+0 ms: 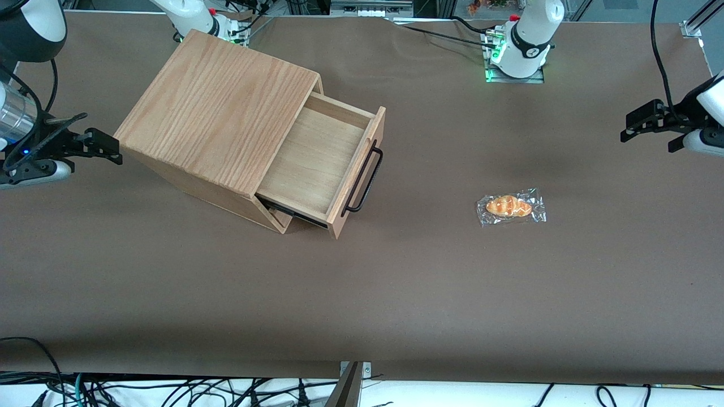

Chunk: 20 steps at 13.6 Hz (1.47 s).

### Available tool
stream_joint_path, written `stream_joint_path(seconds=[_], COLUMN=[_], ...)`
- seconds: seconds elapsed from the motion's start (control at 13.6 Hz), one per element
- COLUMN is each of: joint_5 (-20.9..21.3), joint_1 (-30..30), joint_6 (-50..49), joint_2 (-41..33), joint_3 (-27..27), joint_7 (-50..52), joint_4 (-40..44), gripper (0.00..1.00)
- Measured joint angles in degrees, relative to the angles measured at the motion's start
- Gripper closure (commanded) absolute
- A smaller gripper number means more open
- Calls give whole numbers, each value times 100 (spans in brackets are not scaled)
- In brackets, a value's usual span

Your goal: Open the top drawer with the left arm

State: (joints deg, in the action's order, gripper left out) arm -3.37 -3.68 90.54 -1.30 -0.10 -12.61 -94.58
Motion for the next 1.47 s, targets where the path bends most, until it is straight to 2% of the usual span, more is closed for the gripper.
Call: stream_joint_path(seconds=[0.29,1.47], joint_5=[295,309], joint_1=[153,204], joint_6=[-8,-98], joint_2=[-49,-132], joint_3=[-22,-72], joint_7=[-4,-4], joint_4=[-9,-32], gripper=[0,0])
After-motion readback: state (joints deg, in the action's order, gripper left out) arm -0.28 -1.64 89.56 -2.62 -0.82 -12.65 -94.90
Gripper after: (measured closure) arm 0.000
